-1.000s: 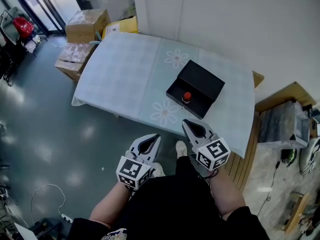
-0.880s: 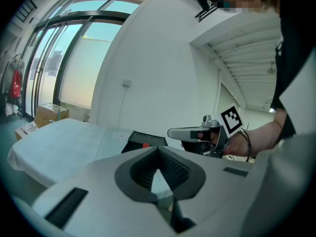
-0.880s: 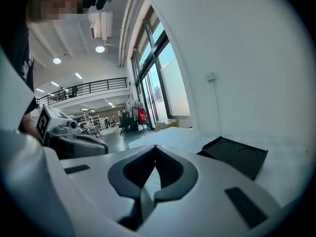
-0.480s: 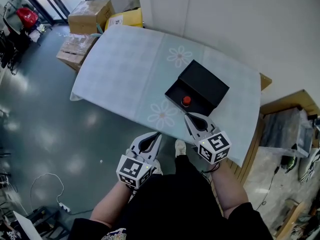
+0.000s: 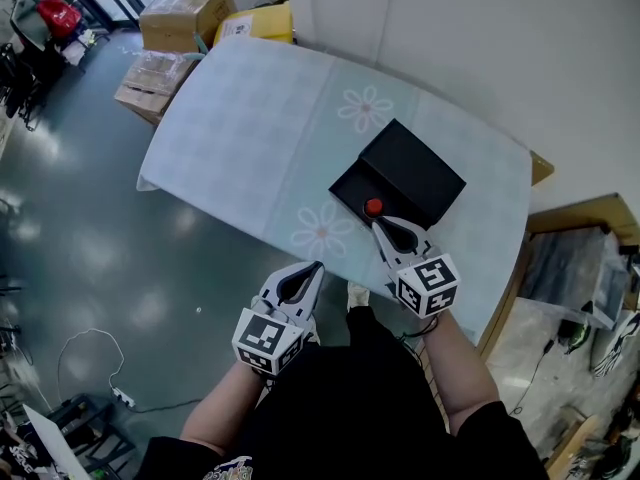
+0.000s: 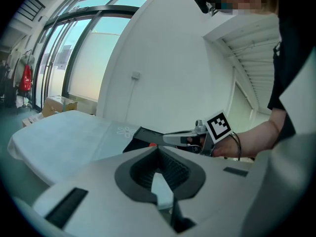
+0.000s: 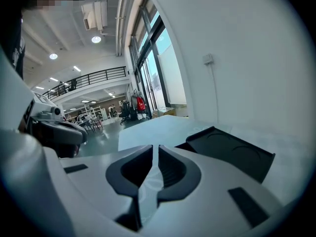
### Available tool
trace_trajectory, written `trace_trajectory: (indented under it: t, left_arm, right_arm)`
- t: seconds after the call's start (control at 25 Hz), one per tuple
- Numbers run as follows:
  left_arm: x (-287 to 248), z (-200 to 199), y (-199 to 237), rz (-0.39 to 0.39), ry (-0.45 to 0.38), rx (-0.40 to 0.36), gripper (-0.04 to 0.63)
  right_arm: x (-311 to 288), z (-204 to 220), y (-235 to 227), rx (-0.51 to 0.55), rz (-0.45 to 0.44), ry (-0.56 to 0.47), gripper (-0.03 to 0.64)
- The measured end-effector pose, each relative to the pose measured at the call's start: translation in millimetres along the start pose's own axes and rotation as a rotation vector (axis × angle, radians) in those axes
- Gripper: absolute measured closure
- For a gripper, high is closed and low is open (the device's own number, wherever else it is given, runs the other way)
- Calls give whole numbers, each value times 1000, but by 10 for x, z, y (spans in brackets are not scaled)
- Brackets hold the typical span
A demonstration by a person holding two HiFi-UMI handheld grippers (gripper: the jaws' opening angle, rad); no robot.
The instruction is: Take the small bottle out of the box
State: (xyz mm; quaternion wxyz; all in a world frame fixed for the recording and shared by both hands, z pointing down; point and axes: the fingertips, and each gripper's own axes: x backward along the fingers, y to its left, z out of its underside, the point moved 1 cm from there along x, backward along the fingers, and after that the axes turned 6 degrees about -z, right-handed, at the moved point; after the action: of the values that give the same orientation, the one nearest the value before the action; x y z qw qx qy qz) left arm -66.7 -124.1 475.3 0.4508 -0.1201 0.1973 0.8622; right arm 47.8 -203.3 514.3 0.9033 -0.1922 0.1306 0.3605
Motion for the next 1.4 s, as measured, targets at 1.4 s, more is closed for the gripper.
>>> trace_trajectory:
  t: [1.4]
  left_arm:
    - [-388,300,106,-50,79,84,568]
  right_arm:
    - [-573,528,-452,227,-9,223,439]
